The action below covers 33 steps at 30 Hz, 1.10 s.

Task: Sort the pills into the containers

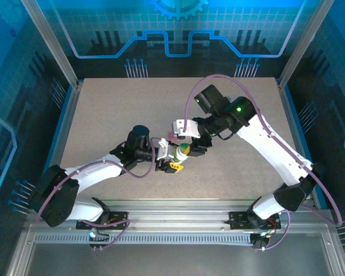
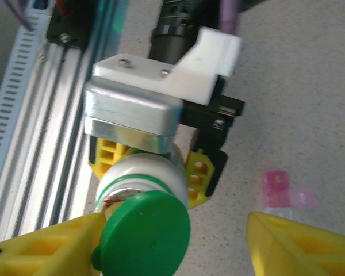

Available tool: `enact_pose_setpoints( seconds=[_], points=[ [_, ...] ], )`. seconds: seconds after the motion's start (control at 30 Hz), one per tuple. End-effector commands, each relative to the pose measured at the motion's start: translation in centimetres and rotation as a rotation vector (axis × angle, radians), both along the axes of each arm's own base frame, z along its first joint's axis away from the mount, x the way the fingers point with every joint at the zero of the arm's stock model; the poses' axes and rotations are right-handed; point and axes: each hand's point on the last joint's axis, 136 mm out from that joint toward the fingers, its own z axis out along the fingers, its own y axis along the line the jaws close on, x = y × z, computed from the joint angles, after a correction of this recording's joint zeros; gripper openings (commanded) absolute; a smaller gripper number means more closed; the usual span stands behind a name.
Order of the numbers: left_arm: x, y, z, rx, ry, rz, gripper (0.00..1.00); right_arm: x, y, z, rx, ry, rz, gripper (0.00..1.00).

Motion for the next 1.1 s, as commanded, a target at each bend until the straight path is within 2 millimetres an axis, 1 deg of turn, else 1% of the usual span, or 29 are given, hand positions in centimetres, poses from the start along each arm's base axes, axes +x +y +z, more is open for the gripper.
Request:
enact_pose_setpoints(
  seconds=[0.0, 0.1, 0.17, 0.23, 0.37, 0.63, 0.77, 0.93, 1.07],
  points=[
    [-0.4, -0.1, 1.4, -0.045, -0.047, -0.022, 0.00, 2.5, -0.8, 3.3, 0.114, -0.117, -0.146, 0.65],
    [-0.4, -0.2, 1.2, -0.044, -0.039, -0.021, 0.00, 3.9, -1.3, 4.7, 0.186, -0.174, -0.236, 0.67],
    [-0.3, -0.2, 1.3, -0.049, -0.041, -0.018, 0.00, 4.3, -1.6, 4.9, 0.200, -0.204, -0.265, 0.68],
    [-0.3, -0.3, 1.4, -0.056, -0.043, -0.014, 0.00, 4.8, -1.8, 4.5, 0.190, -0.219, -0.291, 0.68],
    [-0.3, -0.5, 1.7, -0.067, -0.044, -0.015, 0.00, 5.5, -2.0, 2.9, 0.151, -0.202, -0.333, 0.68],
    [-0.6, -1.0, 1.3, -0.061, -0.050, -0.014, 0.00, 7.0, -0.9, 0.7, 0.131, -0.158, -0.398, 0.68],
    [-0.1, -1.1, 1.5, -0.071, -0.072, 0.021, 0.00, 7.0, -0.5, -0.8, 0.100, -0.126, -0.387, 0.69],
    [1.4, -1.0, 2.1, -0.111, -0.114, 0.114, 0.00, 6.0, 0.1, -1.9, 0.099, -0.082, -0.354, 0.69],
    [2.5, -0.8, 2.4, -0.146, -0.136, 0.184, 0.00, 5.4, 0.3, -2.9, 0.094, -0.054, -0.365, 0.70]
  ],
)
